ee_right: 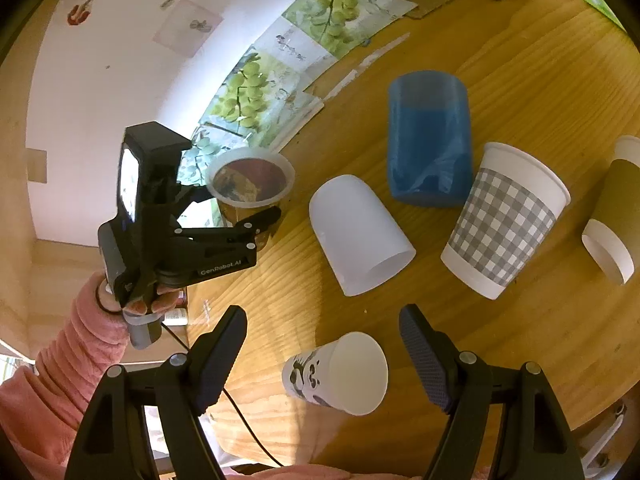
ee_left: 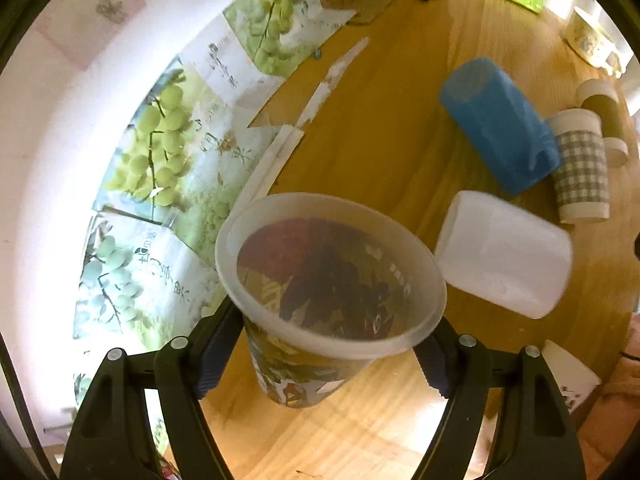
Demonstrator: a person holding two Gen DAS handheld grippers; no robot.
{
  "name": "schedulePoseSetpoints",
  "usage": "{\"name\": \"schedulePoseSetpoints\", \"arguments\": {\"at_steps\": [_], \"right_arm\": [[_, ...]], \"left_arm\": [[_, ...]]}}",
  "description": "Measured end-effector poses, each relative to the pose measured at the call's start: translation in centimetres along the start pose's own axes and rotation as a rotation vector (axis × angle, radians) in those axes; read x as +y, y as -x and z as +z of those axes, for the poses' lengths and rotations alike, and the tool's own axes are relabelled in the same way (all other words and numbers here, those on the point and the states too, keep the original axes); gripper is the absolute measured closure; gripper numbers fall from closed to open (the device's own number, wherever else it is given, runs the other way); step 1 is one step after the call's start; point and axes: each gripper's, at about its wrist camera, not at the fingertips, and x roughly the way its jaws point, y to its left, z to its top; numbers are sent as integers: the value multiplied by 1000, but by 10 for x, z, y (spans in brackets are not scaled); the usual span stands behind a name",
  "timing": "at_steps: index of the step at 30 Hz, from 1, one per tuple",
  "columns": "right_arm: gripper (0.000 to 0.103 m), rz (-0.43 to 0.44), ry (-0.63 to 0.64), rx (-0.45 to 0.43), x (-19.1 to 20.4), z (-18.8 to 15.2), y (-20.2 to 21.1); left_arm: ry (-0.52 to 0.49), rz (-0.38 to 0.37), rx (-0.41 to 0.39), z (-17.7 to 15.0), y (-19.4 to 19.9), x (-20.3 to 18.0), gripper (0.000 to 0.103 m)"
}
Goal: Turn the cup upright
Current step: 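Lift the clear cup with the left gripper and rotate it rim-up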
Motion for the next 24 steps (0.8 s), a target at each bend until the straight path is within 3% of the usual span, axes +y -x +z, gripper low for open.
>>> {"name": "schedulePoseSetpoints", "arguments": {"at_steps": [6, 16, 24], "right_arm": [[24, 10, 30, -5, 3, -9, 14], [24, 32, 92, -4, -1, -24, 39], [24, 34, 112, 14, -17, -33, 63]], "left_arm": [[44, 17, -18, -4, 29, -15, 23], [145, 78, 35, -15, 61, -41, 23], [275, 73, 157, -24, 78, -72, 23]]}}
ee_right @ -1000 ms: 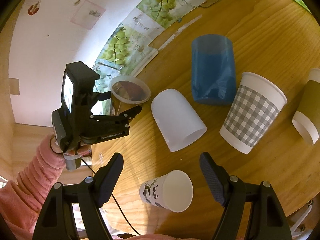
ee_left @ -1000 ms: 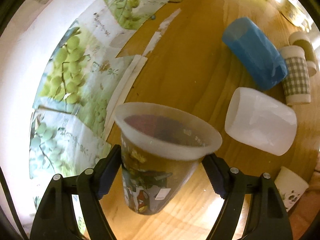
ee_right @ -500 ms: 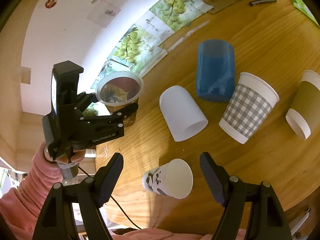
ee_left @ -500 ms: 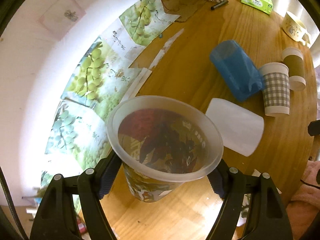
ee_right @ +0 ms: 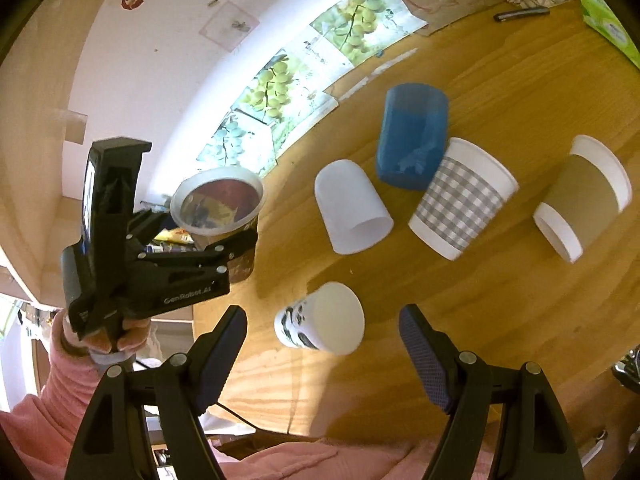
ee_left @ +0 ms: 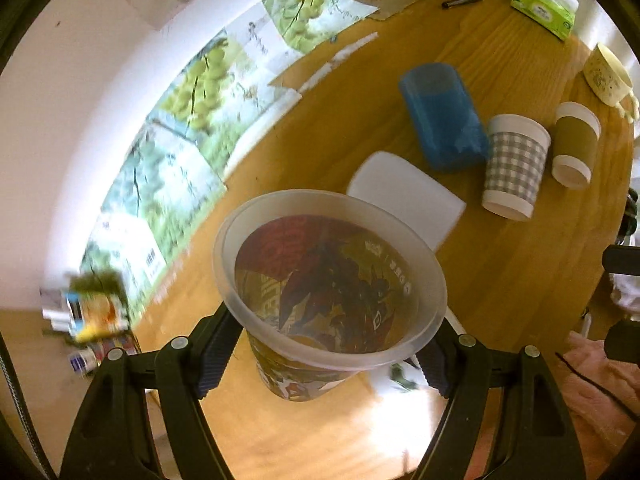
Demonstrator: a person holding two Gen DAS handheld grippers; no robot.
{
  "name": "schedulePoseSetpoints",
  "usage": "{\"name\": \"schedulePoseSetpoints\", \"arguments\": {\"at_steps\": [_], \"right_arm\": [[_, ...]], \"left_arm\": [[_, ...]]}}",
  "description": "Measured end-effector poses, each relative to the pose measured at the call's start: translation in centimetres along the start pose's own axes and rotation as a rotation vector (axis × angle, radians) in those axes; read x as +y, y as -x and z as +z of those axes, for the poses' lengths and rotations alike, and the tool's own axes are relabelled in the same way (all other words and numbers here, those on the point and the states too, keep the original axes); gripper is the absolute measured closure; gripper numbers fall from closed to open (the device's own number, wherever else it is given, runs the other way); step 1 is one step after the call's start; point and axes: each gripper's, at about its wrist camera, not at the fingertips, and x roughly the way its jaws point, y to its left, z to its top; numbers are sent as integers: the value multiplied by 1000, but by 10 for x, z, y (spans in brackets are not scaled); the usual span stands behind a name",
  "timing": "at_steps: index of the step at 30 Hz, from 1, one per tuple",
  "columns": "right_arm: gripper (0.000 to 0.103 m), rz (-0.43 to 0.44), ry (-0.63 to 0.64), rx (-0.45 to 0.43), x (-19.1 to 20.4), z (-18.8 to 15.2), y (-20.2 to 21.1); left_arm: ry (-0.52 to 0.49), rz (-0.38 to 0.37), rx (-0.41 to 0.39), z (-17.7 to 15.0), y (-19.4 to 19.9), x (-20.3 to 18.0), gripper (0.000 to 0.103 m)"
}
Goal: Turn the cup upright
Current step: 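Lift the clear cup with the left gripper and rotate it rim-up, then carry the upright clear cup with the left gripper toward the right tool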
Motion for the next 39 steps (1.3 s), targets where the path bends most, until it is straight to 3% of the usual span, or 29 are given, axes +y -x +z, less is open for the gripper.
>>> {"name": "schedulePoseSetpoints", "arguments": {"at_steps": [8, 21, 39], "right_arm": [[24, -11, 21, 31, -21, -8, 23], [24, -25, 67, 116, -55, -12, 40], [24, -102, 146, 238, -87, -12, 45]], "left_arm": [[159, -56, 119, -17, 13, -33, 23], [434, -209, 158, -30, 8, -78, 23], [657, -379, 201, -30, -36, -116, 23]]}}
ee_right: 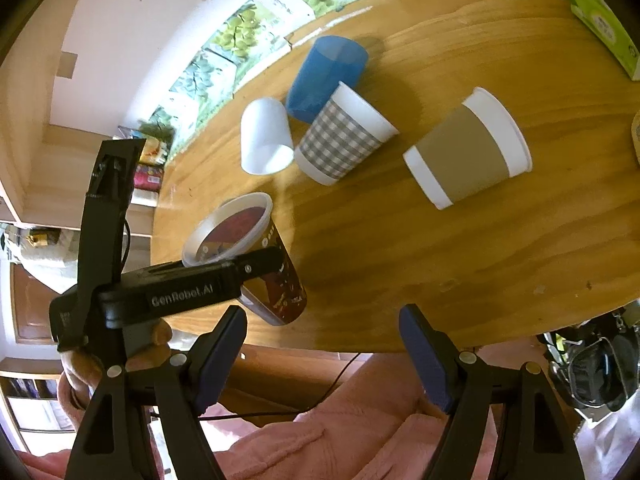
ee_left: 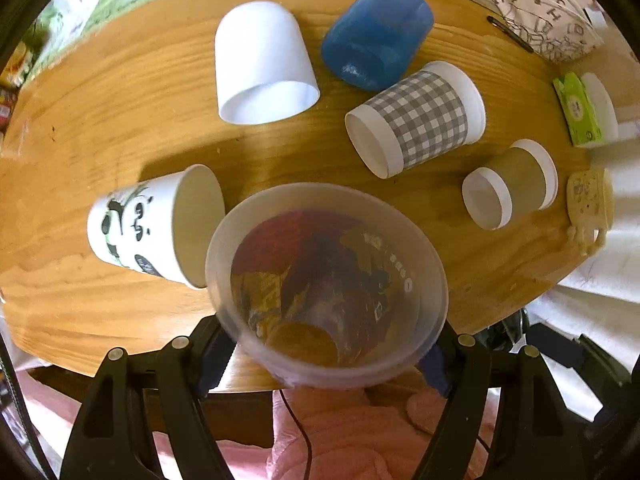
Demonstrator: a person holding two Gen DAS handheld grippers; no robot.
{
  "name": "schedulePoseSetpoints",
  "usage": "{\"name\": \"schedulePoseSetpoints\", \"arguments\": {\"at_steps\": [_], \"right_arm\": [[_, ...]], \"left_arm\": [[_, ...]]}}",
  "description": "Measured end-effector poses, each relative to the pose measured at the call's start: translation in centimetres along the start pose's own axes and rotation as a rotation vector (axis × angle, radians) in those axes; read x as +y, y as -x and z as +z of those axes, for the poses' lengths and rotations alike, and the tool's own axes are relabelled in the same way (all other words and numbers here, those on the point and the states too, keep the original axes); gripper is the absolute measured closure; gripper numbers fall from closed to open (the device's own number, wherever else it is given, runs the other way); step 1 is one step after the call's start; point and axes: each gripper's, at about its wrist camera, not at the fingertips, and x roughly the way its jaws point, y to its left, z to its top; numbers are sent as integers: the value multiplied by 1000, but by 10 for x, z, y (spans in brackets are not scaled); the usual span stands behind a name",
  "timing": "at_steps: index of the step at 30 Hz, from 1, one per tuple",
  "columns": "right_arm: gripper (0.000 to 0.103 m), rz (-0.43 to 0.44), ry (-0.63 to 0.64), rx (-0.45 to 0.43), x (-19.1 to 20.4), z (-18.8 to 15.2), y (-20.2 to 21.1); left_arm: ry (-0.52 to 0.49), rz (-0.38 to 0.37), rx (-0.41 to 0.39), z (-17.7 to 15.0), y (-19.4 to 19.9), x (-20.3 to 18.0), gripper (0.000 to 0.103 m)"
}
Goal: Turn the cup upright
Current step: 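Carry the upright clear cup with the left gripper toward the right tool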
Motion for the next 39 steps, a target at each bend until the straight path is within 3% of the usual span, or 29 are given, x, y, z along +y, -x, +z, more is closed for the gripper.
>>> {"name": "schedulePoseSetpoints", "arguments": {"at_steps": [16, 32, 39], "right_arm": [[24, -55, 41, 63, -9, 0, -10], [24, -47, 35, 75, 0, -2, -19], [24, -52, 26, 80, 9, -2, -25]], "left_arm": [[118, -65, 40, 13, -32, 12, 23], [95, -131, 87, 24, -32, 43, 22], [85, -144, 83, 24, -25, 43, 15]]}}
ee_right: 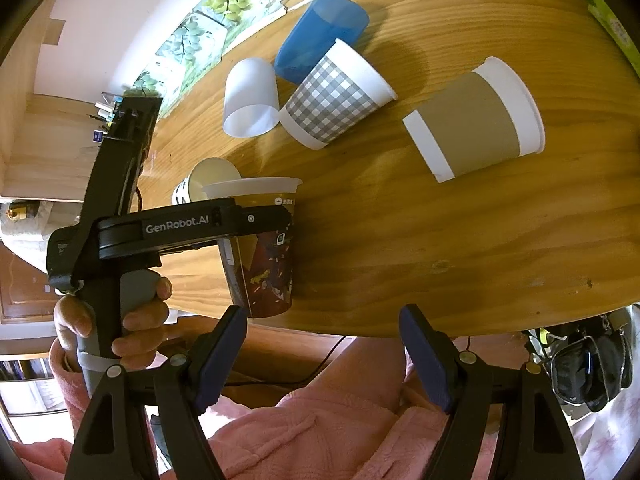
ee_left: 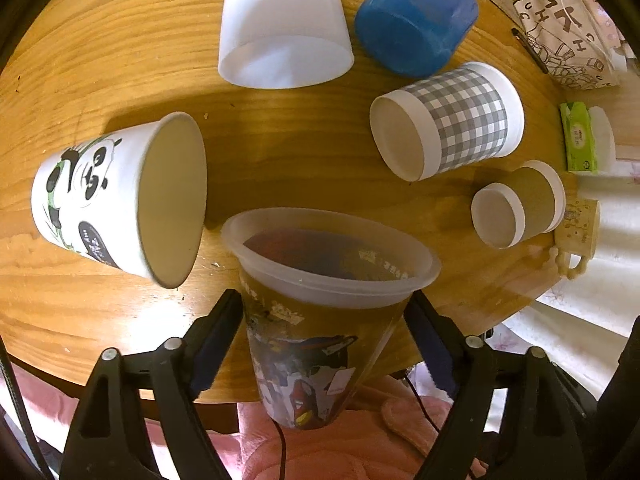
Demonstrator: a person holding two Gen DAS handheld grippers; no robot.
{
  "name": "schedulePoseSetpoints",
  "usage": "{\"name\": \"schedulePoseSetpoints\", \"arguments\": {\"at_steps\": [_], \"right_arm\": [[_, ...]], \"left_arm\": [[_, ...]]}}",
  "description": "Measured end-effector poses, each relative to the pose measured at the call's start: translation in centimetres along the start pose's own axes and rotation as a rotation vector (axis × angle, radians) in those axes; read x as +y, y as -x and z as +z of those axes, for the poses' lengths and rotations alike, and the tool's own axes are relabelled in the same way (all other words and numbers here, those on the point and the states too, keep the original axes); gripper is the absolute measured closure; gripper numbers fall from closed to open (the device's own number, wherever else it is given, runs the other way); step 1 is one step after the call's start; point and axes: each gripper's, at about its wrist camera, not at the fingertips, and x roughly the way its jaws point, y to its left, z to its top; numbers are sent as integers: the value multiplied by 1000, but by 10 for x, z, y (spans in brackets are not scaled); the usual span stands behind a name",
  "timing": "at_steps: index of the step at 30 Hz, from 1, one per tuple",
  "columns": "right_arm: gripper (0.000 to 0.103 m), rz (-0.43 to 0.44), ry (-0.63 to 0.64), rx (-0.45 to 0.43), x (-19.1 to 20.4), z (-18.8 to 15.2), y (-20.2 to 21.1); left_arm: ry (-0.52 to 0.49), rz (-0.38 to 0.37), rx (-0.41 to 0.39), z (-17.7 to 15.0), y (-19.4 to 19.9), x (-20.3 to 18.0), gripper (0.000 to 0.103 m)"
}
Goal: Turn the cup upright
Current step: 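Carry the upright clear cup with the left gripper toward the right tool, then close the right gripper on the clear cup while the left gripper releases it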
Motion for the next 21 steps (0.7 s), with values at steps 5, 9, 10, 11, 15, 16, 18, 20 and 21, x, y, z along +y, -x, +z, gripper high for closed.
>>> {"name": "schedulePoseSetpoints", "arguments": {"at_steps": [5, 9, 10, 11, 15, 16, 18, 20, 21], "right_arm": [[24, 1, 1, 0, 5, 2, -3], [24, 4, -4, -5, 11, 3, -5], [24, 5, -6, -6, 12, 4, -5], [24, 6, -7, -8, 14, 4, -6], [24, 13, -9, -15, 21, 6, -9], [24, 16, -9, -17, 23, 6, -10], [24, 26, -8, -23, 26, 8, -12], [24, 38, -2, -28, 30, 9, -16], [24, 42, 3, -31, 31, 10, -16]], "left_arm": [[-44, -41, -18, -3, 13, 2, 14], [-66, -83, -37, -5, 25, 4, 14], [-79, -89, -48, -6, 30, 4, 14], [-90, -96, -56, -6, 34, 9, 14], [-130, -144, -96, -12, 45, 9, 14], [-142, -147, -114, -14, 49, 10, 14], [-173, -149, -163, -18, 58, 10, 14], [-206, -146, -207, -21, 67, 10, 14], [-225, -144, -230, -24, 71, 10, 14]]}}
